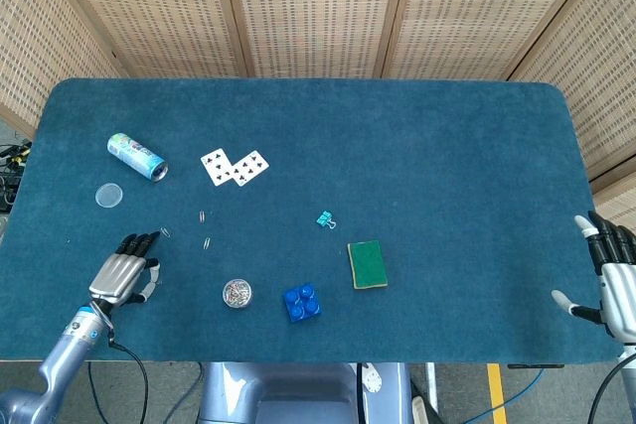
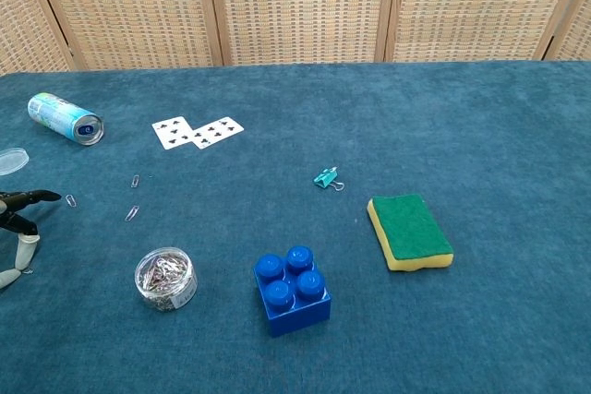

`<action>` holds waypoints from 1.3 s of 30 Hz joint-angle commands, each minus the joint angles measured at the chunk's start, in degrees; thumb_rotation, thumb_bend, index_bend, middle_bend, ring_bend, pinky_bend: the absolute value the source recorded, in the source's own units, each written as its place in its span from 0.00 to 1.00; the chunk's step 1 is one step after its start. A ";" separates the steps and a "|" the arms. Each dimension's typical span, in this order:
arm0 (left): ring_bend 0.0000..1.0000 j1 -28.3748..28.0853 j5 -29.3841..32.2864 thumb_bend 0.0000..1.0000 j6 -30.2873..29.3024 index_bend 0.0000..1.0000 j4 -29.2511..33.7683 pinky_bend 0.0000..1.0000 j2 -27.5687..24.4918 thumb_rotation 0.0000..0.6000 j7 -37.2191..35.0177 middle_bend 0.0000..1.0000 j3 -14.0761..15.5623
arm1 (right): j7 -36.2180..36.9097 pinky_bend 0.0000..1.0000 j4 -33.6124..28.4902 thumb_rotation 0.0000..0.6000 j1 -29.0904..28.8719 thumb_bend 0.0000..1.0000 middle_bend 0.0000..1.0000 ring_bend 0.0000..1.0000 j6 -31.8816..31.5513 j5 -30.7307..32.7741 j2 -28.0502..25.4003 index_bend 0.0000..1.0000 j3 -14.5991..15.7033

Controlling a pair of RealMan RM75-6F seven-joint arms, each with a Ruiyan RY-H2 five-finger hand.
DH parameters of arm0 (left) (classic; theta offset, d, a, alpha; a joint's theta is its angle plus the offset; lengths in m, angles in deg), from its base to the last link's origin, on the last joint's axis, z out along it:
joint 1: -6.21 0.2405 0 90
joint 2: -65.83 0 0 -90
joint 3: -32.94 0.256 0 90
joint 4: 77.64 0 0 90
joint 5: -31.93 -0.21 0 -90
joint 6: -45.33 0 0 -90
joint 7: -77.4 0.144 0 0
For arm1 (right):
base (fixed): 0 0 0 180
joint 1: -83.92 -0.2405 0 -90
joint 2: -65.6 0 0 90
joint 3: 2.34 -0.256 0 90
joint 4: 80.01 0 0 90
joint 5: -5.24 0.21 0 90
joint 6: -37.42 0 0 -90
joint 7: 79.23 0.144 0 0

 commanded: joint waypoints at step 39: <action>0.00 -7.04 -3.92 0.41 0.16 0.62 22.27 0.00 -2.96 1.00 11.46 0.00 -2.66 | 2.88 0.00 0.39 1.00 0.53 0.00 0.00 0.00 -0.91 -0.56 -0.86 0.00 -0.09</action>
